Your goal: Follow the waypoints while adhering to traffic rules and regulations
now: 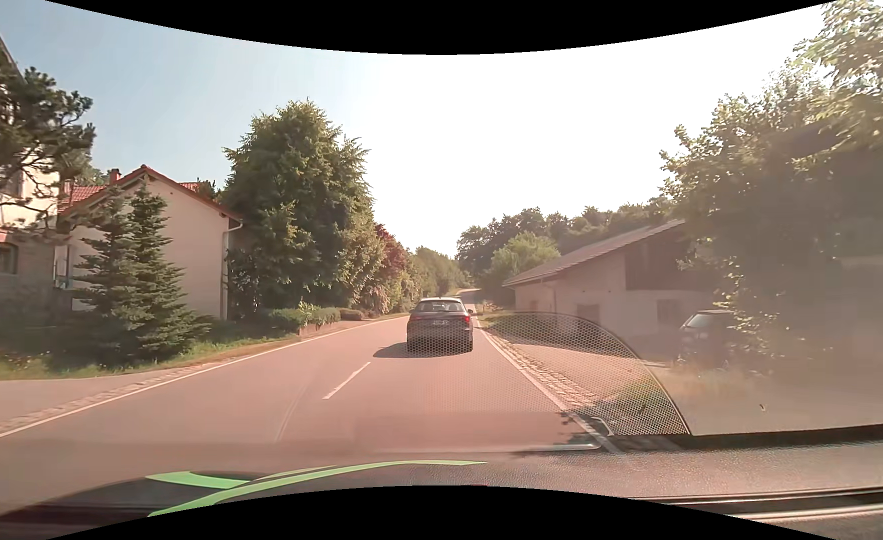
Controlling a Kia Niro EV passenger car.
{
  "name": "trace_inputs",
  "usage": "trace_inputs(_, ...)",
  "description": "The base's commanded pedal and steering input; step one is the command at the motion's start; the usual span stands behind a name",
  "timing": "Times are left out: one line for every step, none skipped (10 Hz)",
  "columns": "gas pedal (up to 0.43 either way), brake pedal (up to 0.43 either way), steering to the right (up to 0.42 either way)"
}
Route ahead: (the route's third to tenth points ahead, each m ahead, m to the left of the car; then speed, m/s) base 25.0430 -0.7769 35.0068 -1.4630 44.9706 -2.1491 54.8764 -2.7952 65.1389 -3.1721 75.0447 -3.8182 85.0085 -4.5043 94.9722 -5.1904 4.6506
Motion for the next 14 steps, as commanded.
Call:
trace_inputs(0.0, 0.256, 0.015)
trace_inputs(0.0, 0.244, 0.014)
trace_inputs(0.0, 0.22, 0.009)
trace_inputs(0.0, 0.213, 0.008)
trace_inputs(0.0, 0.195, 0.007)
trace_inputs(0.0, 0.171, 0.007)
trace_inputs(0.0, 0.14, 0.007)
trace_inputs(0.0, 0.11, 0.007)
trace_inputs(0.0, 0.061, 0.007)
trace_inputs(0.0, 0.006, 0.007)
trace_inputs(0.0, 0.0, 0.008)
trace_inputs(0.0, 0.0, 0.008)
trace_inputs(0.0, 0.0, 0.009)
trace_inputs(0.0, 0.0, 0.011)
